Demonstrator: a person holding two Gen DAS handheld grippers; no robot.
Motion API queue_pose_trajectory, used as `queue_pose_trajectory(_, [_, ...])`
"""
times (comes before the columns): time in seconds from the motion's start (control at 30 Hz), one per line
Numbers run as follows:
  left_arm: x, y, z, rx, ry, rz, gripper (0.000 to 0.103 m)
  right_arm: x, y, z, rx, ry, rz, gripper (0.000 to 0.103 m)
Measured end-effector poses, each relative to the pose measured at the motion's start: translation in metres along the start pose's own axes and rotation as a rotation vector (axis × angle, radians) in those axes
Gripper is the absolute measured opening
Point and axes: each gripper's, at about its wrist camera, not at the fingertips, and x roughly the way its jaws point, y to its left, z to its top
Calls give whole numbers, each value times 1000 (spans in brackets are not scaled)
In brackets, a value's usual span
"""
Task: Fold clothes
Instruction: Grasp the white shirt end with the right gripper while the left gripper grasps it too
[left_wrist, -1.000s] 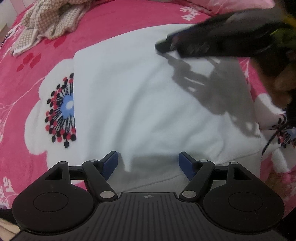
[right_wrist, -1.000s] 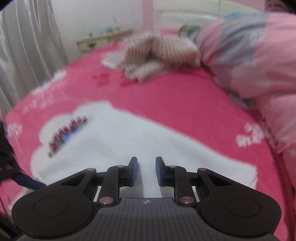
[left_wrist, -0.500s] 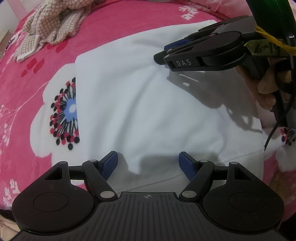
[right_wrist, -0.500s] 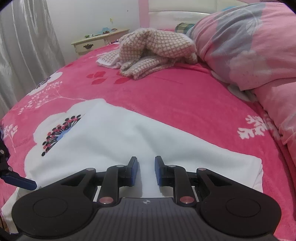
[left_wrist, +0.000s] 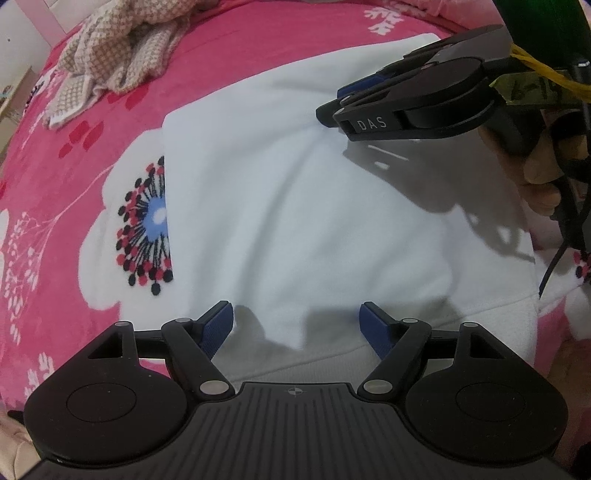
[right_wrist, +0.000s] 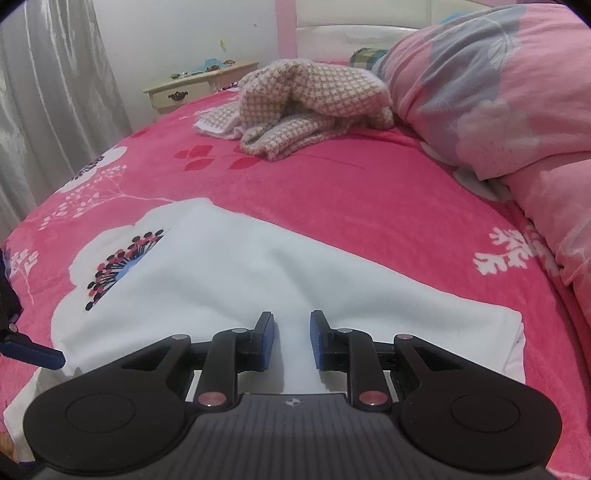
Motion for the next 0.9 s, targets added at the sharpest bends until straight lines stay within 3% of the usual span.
queue_pose_trajectory(0.17, [-11,9,-5,-30,-57,-30,76,-10,-3,-8,31,-29,10,26])
queue_pose_trajectory(0.3, [-25,37,-13,-123,-166,-72,76,-42,-13,-26,109,-95,48,35])
queue_pose_trajectory(0.37, [-27,56,-19,-185,-224,-83,76,-66,-26,-40,189,-147,82,40])
queue_pose_trajectory(0.53, [-9,108,-27,-348,-314,-118,76,-92,-66,-74,455,-148,123,50])
queue_pose_trajectory(0.63, [12,130,-26,-401,-311,-232,76,-105,-88,-93,610,-140,149,52])
queue_pose_trajectory(0.7, [27,136,-25,-419,-299,-318,76,-95,-93,-104,685,-85,173,53])
queue_pose_trajectory(0.9, [57,139,-9,-445,-303,-443,76,-65,-109,-112,866,-58,281,58])
